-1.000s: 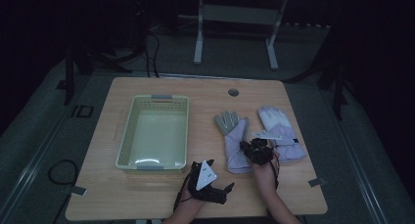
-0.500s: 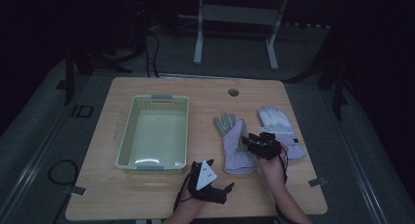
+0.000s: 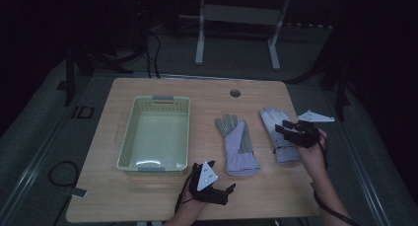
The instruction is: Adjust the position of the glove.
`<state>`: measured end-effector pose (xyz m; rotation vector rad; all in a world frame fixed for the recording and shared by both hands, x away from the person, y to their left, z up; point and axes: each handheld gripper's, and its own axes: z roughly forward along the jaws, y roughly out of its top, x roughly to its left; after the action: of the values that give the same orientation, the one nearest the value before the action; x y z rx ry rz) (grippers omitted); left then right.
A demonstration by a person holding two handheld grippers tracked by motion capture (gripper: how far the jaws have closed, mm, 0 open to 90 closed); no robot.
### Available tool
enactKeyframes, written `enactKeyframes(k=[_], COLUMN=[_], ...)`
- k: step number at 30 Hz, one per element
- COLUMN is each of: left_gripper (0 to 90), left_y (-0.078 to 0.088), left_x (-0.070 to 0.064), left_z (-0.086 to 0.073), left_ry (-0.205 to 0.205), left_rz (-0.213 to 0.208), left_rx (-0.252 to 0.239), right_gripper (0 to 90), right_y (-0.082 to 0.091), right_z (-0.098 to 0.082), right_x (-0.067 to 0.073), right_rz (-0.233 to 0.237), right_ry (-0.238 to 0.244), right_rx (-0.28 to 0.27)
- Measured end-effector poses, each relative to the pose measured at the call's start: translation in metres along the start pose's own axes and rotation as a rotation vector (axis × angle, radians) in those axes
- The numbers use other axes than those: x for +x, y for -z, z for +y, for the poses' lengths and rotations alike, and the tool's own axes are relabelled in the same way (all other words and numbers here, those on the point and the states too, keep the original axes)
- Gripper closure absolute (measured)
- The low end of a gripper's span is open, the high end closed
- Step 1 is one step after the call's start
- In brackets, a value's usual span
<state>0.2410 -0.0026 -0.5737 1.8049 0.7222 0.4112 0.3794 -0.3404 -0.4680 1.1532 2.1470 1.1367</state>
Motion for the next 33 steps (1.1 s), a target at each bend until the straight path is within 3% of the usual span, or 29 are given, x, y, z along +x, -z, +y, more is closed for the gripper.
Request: enactKeyframes(k=[1,4,9,10,14,18,25,33], left_gripper=[0.6,0.6,0.6,0.6,0.6,0.6,0.6,0.6], left_y=[0.000,0.000,0.000,0.000,0.000,0.000,0.000,0.000], left_x=[0.000,0.000,0.000,0.000,0.000,0.001,0.000,0.000], left_z=[0.000,0.000,0.000,0.000,0.000,0.000,0.000,0.000], left_ry=[0.000,0.004,0.005,0.003,0.002,0.006,0.004,-0.001], left_rz=[0.000,-0.003,-0.003,-0.002,-0.002,0.000,0.004,0.004], left_rx=[0.000,0.000,0.000,0.000,0.000,0.001,0.002,0.001], right_gripper=[57.3,57.1,56.5,56.1,54.2,51.5,50.1,63.7], right_y=[0.000,0.009,0.008,0.004,-0.009,-0.027,-0.052,-0.056], right_z=[0.000,-0.001,-0.006,-0.010,-0.017,-0.027,-0.047,-0.050], right_x=[0.000,-0.025,-0.038,-0.044,-0.052,-0.060,-0.065,-0.061], right_rz=[0.000,-0.016,-0.021,-0.035,-0.022,0.001,0.018,0.018], right_ry=[0.000,0.000,-0.014,-0.008,-0.006,-0.049,-0.067,-0.047], right_rx=[0.000,0.006,0.015,0.026,0.059,0.076,0.154,0.200])
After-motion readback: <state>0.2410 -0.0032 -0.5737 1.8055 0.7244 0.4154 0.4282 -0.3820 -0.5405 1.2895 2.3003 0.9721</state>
